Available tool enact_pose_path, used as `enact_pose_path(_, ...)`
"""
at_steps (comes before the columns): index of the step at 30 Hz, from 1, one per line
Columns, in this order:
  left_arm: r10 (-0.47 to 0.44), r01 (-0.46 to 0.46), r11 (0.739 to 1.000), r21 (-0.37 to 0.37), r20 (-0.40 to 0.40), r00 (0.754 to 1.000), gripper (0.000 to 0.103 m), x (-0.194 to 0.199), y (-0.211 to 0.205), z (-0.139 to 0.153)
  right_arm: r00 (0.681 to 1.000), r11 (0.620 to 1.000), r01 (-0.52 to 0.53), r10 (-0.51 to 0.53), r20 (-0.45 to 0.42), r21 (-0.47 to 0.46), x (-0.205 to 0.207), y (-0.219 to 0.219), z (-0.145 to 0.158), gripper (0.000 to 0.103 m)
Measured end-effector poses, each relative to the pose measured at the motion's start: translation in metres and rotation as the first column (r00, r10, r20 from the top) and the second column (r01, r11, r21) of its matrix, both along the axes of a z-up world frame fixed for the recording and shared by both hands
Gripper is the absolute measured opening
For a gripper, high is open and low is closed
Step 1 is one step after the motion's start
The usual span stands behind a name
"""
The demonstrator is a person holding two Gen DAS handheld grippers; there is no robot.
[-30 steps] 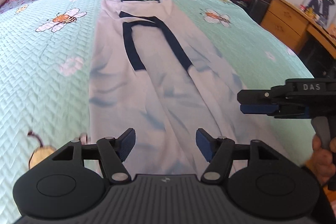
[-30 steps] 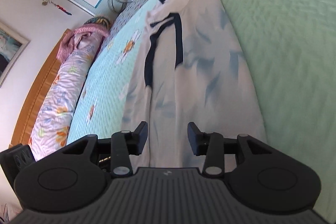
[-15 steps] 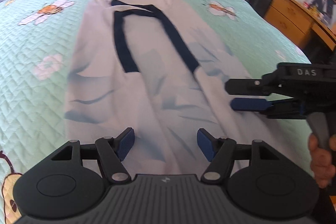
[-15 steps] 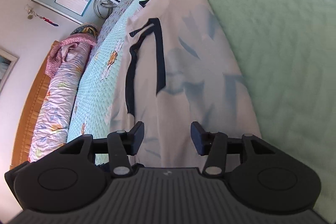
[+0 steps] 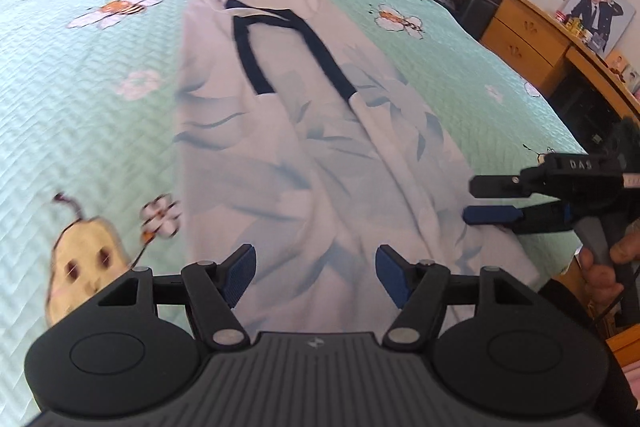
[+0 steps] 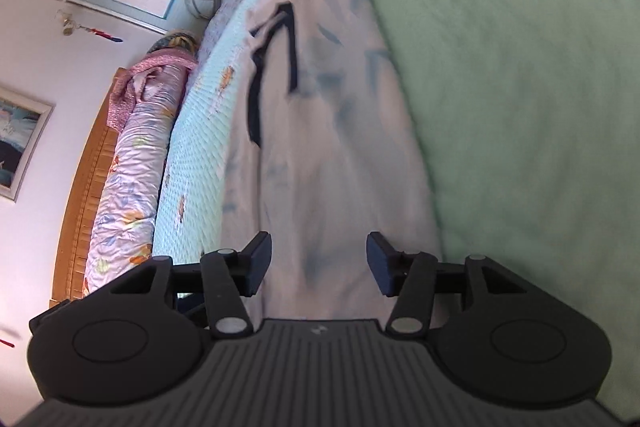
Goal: Fold clothes
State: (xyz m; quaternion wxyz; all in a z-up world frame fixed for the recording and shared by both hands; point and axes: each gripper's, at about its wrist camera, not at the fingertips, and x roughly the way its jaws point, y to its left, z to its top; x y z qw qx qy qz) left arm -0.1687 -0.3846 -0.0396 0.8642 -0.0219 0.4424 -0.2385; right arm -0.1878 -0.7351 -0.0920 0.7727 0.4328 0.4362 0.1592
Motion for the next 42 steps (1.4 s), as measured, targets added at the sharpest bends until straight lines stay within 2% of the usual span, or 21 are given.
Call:
enact_pose_path(3, 0.039, -0.039, 0.999, 0.006, -0.006, 0.999, 0.069, -0.006, 0.008, 0.003, 1.000, 1.000, 0.022, -0.022, 0.006, 0.009, -0.009, 0.001, 0.004, 0.055)
enact_pose_path(7, 0.070, -0.070, 0.998, 0.004, 0.019, 0.997, 0.069, -0.005, 0.006, 0.011, 0.998, 1.000, 0.020, -0.019, 0.059, -0.018, -0.008, 0.008, 0.019, 0.055)
enact_pose_path(10, 0.085, -0.086, 0.996, 0.009, 0.037, 0.996, 0.069, 0.004, -0.001, 0.016, 0.995, 1.000, 0.018, -0.015, 0.099, -0.025, -0.002, 0.011, 0.028, 0.055)
enact_pose_path(14, 0.095, -0.096, 0.995, 0.005, 0.042, 0.995, 0.069, 0.024, -0.010, 0.017, 0.993, 0.998, 0.036, -0.031, 0.110, -0.045, 0.014, 0.009, 0.032, 0.055)
enact_pose_path(17, 0.088, -0.088, 0.996, 0.005, 0.048, 0.995, 0.069, 0.038, -0.016, 0.016, 0.992, 0.994, 0.039, -0.026, 0.123, -0.100, 0.028, 0.009, 0.033, 0.055)
enact_pose_path(21, 0.094, -0.094, 0.996, -0.015, 0.020, 0.995, 0.069, 0.059, -0.019, 0.009, 0.983, 0.974, 0.013, 0.028, 0.180, -0.227, 0.054, 0.023, 0.043, 0.055)
enact_pose_path(24, 0.113, -0.113, 0.993, -0.035, -0.014, 0.994, 0.069, 0.077, -0.020, 0.005, 0.973, 0.947, 0.000, 0.074, 0.218, -0.321, 0.073, 0.033, 0.050, 0.055)
enact_pose_path(27, 0.130, -0.130, 0.990, -0.061, 0.000, 0.991, 0.069, 0.095, -0.020, 0.004, 0.960, 0.910, -0.008, 0.123, 0.252, -0.414, 0.093, 0.044, 0.057, 0.055)
enact_pose_path(31, 0.143, -0.142, 0.988, -0.057, 0.001, 0.990, 0.069, 0.115, -0.021, -0.002, 0.870, 0.730, 0.046, 0.306, 0.387, -0.682, 0.138, 0.083, 0.089, 0.055)
enact_pose_path(34, 0.144, -0.146, 0.987, -0.062, -0.026, 0.989, 0.069, 0.125, -0.020, -0.010, 0.797, 0.580, 0.090, 0.446, 0.408, -0.809, 0.182, 0.112, 0.097, 0.055)
enact_pose_path(37, 0.128, -0.130, 0.990, -0.062, -0.035, 0.991, 0.069, 0.129, -0.022, -0.017, 0.749, 0.480, 0.096, 0.542, 0.381, -0.872, 0.225, 0.135, 0.093, 0.055)
enact_pose_path(41, 0.105, -0.106, 0.992, -0.069, -0.022, 0.994, 0.073, 0.130, -0.024, -0.021, 0.724, 0.367, 0.097, 0.612, 0.318, -0.925, 0.276, 0.160, 0.077, 0.055)
enact_pose_path(42, 0.103, -0.104, 0.992, -0.076, -0.022, 0.994, 0.073, 0.130, -0.023, -0.021, 0.725, 0.357, 0.099, 0.613, 0.313, -0.929, 0.283, 0.163, 0.075, 0.055)
